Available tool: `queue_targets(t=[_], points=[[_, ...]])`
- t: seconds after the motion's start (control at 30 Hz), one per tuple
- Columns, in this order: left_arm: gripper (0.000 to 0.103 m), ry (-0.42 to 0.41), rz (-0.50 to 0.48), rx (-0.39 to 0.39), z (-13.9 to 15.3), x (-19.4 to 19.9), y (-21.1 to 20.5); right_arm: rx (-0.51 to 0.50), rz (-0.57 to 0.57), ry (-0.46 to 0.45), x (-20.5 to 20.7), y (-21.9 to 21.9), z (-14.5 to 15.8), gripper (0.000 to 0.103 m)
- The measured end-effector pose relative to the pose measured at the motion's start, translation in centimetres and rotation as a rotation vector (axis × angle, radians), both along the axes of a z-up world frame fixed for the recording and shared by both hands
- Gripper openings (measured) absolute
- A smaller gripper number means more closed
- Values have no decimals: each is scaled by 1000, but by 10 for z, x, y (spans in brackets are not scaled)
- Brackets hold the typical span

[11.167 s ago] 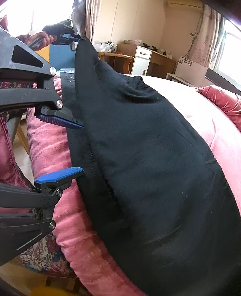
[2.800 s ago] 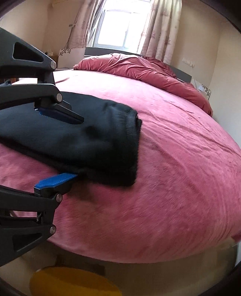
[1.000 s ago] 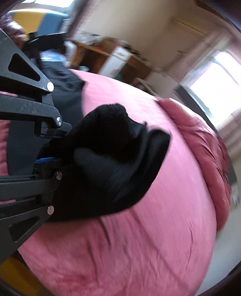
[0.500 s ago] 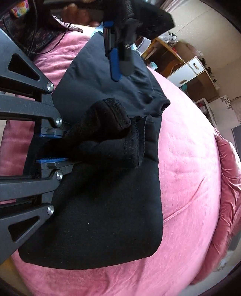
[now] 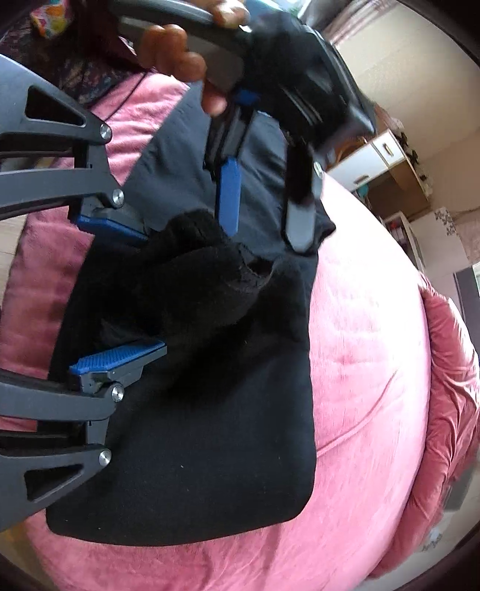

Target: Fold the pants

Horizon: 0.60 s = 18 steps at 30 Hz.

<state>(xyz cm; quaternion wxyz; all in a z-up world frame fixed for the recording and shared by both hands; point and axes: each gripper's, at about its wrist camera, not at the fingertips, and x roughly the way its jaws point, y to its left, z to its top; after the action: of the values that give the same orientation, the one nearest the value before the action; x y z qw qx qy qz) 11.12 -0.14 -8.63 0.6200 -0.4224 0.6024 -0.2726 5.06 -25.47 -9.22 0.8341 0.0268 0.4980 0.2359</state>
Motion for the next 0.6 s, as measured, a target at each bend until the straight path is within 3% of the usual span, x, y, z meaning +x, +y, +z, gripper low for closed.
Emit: queue_targets(t=[0.2,0.33,0.6], points=[[69,45,-24,8,-17,-1,-22,52,33,24,-11,1,-2,64],[69,64,-45,76,-25,-10,-28,81,18,43,-9,-2,-4,64],[64,53,-75,73,-31,-21,-36,135,-164,37,-33,-73,15,64]])
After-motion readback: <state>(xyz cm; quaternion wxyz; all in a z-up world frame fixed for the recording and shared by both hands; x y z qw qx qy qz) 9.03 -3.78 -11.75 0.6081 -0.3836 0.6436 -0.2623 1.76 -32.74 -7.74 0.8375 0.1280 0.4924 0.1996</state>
